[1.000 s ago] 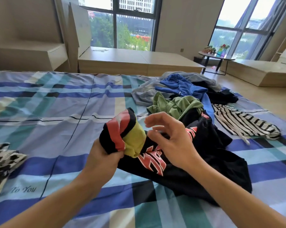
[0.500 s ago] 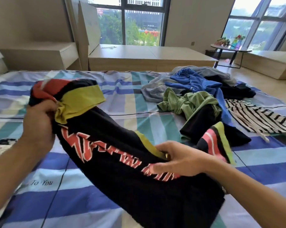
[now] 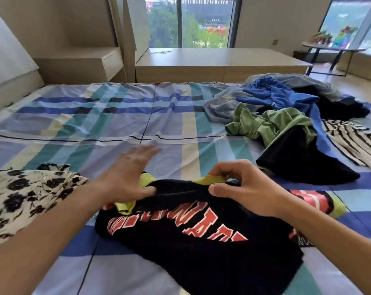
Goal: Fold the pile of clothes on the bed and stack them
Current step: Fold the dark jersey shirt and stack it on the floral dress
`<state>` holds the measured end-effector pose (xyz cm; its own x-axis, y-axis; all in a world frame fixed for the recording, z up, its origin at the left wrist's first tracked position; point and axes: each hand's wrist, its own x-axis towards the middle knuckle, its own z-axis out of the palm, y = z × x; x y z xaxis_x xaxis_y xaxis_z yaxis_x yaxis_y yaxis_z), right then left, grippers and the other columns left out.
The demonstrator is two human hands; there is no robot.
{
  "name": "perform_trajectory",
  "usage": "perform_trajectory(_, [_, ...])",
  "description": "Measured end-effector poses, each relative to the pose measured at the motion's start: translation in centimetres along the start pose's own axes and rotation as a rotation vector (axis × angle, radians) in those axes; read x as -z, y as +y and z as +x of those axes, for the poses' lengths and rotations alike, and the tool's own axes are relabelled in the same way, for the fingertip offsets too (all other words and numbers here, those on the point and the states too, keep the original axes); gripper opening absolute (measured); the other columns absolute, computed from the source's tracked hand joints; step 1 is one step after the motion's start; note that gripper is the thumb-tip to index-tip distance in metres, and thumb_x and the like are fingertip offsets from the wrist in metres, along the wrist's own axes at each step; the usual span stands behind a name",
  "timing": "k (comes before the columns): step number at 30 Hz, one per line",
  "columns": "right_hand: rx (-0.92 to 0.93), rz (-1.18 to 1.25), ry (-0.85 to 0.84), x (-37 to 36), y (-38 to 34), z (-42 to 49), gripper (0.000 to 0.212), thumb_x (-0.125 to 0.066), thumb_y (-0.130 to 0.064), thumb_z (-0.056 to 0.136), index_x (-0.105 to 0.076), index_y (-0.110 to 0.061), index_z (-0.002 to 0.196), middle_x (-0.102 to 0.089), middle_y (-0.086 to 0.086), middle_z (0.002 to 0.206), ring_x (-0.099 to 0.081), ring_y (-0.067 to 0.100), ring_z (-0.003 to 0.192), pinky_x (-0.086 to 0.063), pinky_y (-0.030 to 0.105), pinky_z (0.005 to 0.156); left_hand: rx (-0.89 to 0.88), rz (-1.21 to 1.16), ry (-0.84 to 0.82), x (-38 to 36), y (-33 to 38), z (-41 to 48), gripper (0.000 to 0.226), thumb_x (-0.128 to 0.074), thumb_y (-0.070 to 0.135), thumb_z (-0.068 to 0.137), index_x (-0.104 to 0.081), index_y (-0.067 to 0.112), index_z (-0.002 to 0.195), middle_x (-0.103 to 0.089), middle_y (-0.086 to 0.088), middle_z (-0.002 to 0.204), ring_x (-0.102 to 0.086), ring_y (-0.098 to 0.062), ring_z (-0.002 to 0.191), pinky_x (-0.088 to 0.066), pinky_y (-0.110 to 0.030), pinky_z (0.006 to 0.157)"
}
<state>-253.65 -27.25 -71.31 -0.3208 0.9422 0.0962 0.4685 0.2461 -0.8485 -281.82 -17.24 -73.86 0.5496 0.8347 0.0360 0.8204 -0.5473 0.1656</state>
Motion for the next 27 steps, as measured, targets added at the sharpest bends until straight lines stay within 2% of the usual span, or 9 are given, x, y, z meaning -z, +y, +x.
perform_trajectory(2, [0.039,0.094,-0.043,-0.3,-0.5,-0.2,0.007,-0.071,-0.008,0.086,-0.072,-0.015,0.087,-0.063,0.007,0.077,-0.054,0.013,0.074,-0.041,0.03,0.074,-0.206,-0.297,-0.095,-0.3,3.3,0.1,0.097,-0.07,0.035,0.074,-0.019,0.038,0.156,-0.026,0.021,0.158,-0.019,0.003,0.147,-0.018,-0.023,0.121])
perform_trajectory(5, [0.099,0.067,-0.055,-0.2,-1.3,-1.0,0.021,-0.07,0.004,0.079,-0.074,-0.016,0.085,-0.067,-0.001,0.081,-0.059,0.011,0.076,-0.044,0.025,0.076,-0.263,-0.389,-0.334,-1.0,5.6,-0.1,0.09,-0.072,0.027,0.077,-0.025,0.044,0.152,-0.059,0.019,0.126,-0.055,0.003,0.116,-0.042,-0.019,0.102])
perform_trajectory(8, [0.109,-0.16,0.029,0.5,-1.6,-1.7,0.031,-0.071,0.003,0.077,-0.071,-0.025,0.088,-0.063,-0.006,0.083,-0.059,0.017,0.079,-0.048,0.031,0.077,-0.249,-0.341,-0.337,-0.5,5.2,-0.4,0.038,-0.071,0.028,0.081,-0.062,0.039,0.116,-0.066,0.008,0.08,-0.063,-0.009,0.075,-0.052,-0.032,0.072])
perform_trajectory(10, [0.102,-0.38,0.093,1.1,-1.2,-1.7,0.035,-0.073,-0.002,0.076,-0.067,-0.03,0.096,-0.057,-0.007,0.08,-0.056,0.015,0.079,-0.047,0.029,0.075,-0.219,-0.344,-0.229,0.1,4.8,-0.3,0.007,-0.073,0.029,0.085,-0.069,0.031,0.091,-0.067,0.011,0.072,-0.063,-0.006,0.067,-0.048,-0.026,0.062])
perform_trajectory(11, [0.08,-0.484,0.118,1.4,-0.7,-1.6,0.038,-0.075,-0.006,0.076,-0.065,-0.032,0.101,-0.054,-0.01,0.078,-0.054,0.011,0.078,-0.045,0.027,0.072,-0.198,-0.339,-0.12,0.6,4.7,-0.2,0.005,-0.074,0.031,0.085,-0.069,0.028,0.085,-0.066,0.011,0.069,-0.062,-0.005,0.065,-0.045,-0.024,0.061])
perform_trajectory(15, [-0.035,-0.646,0.241,1.8,0.8,-1.1,0.028,-0.077,-0.018,0.079,-0.062,-0.034,0.096,-0.051,-0.017,0.071,-0.049,0.001,0.07,-0.042,0.03,0.068,-0.121,-0.213,0.447,2.1,5.2,-0.1,0.027,-0.082,0.035,0.076,-0.057,0.026,0.078,-0.056,0.014,0.067,-0.056,-0.01,0.066,-0.041,-0.033,0.062])
perform_trajectory(19, [0.038,-0.685,0.492,1.7,0.5,-0.7,0.029,-0.072,-0.009,0.073,-0.053,-0.029,0.083,-0.05,-0.017,0.073,-0.048,0.01,0.072,-0.045,0.034,0.065,-0.174,-0.099,0.637,2.3,7.4,-0.7,0.043,-0.085,0.04,0.071,-0.051,0.02,0.089,-0.053,0.011,0.082,-0.054,-0.019,0.075,-0.042,-0.034,0.068])
perform_trajectory(23, [0.18,-0.667,0.687,2.6,0.6,-0.6,0.043,-0.058,0.013,0.057,-0.041,-0.022,0.073,-0.042,-0.007,0.078,-0.042,0.016,0.075,-0.042,0.037,0.058,-0.418,-0.223,0.492,2.4,9.6,-1.8,0.045,-0.084,0.045,0.07,-0.053,0.016,0.084,-0.054,0.002,0.102,-0.053,-0.021,0.092,-0.044,-0.036,0.081])
perform_trajectory(27, [0.255,-0.636,0.793,3.0,0.8,-0.6,0.04,-0.053,0.016,0.06,-0.034,-0.019,0.066,-0.038,-0.003,0.081,-0.041,0.022,0.078,-0.043,0.043,0.057,-0.563,-0.398,0.11,1.8,12.6,-3.3,0.032,-0.068,0.041,0.088,-0.046,0.024,0.072,-0.052,0.011,0.083,-0.052,-0.014,0.076,-0.043,-0.035,0.073])
